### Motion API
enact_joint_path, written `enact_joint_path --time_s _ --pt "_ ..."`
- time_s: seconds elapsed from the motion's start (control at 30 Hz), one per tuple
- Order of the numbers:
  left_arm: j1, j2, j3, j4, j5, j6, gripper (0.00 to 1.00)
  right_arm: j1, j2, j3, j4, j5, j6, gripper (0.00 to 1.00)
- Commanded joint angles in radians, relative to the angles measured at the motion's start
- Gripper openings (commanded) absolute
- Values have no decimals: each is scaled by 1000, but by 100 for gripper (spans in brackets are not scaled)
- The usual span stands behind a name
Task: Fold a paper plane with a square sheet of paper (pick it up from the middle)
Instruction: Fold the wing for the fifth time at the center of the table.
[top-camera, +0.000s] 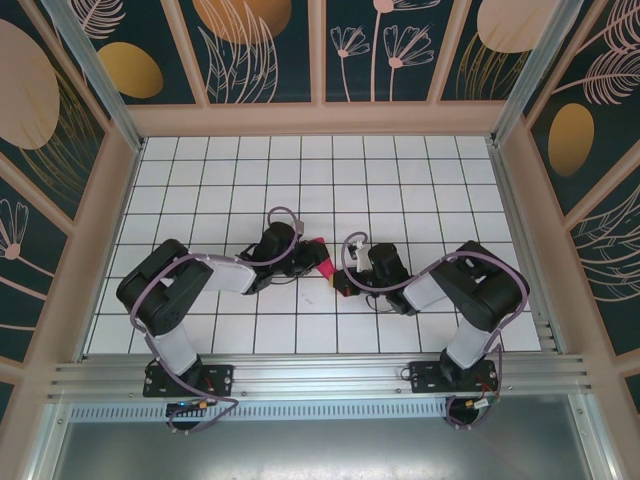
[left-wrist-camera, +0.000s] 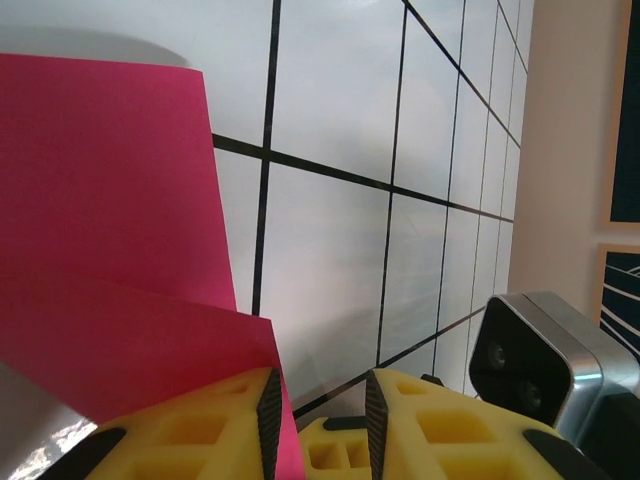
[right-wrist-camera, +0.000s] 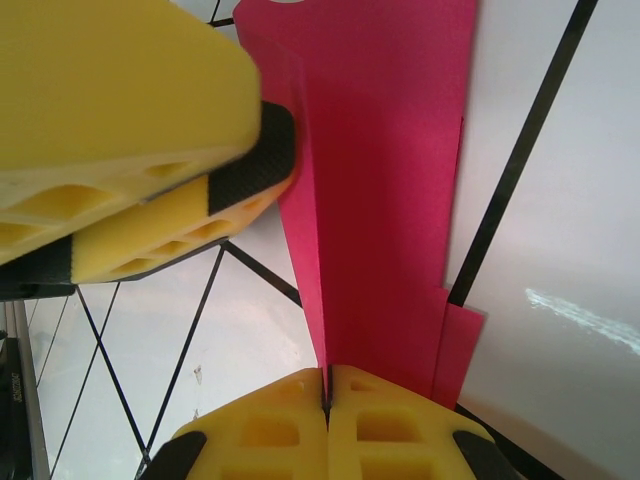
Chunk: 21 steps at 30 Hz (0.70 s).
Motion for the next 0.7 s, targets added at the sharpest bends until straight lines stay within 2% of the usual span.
enact_joint_path --time_s 0.0,0.17,0.27,0.37,0.53,0.67 --pt "-4 41 38 47 24 11 31 0 31 6 -62 -19 9 0" --pt "-4 78 49 41 15 19 29 0 11 15 -106 -16 -4 3" --pt "-4 85 35 28 0 35 28 0 -33 31 -170 -13 -19 11" --pt "-5 114 53 44 38 32 27 0 -97 40 -255 7 -29 21" --pt "-5 113 47 48 30 23 28 -3 -213 60 -414 21 -45 26" --pt "-5 100 32 52 18 24 29 -20 -230 93 -508 10 -44 26"
